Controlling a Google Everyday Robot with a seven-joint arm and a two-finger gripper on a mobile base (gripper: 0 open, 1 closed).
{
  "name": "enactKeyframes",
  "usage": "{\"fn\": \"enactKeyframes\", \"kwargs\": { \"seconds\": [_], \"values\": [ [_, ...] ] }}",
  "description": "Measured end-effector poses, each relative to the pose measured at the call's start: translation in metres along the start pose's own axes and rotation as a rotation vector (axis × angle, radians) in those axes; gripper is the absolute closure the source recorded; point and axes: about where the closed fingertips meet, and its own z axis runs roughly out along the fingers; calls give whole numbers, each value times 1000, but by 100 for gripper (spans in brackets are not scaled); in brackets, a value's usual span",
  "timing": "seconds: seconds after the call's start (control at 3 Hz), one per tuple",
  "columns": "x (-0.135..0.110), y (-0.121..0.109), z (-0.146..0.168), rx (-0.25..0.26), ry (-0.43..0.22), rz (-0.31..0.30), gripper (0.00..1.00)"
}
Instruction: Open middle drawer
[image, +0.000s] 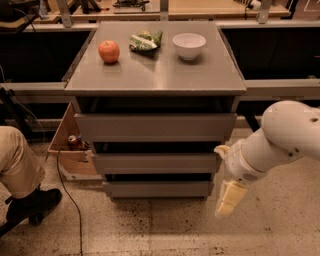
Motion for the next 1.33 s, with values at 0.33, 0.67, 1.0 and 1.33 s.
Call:
{"fn": "enactKeyframes", "kwargs": {
  "seconds": [0.33, 0.67, 1.0, 1.33],
  "values": [
    [5, 8, 40, -50, -34, -10, 0],
    [5, 9, 41, -50, -35, -10, 0],
    [2, 6, 71, -67, -63, -5, 0],
    [1, -6, 124, -83, -107, 4, 0]
  ]
}}
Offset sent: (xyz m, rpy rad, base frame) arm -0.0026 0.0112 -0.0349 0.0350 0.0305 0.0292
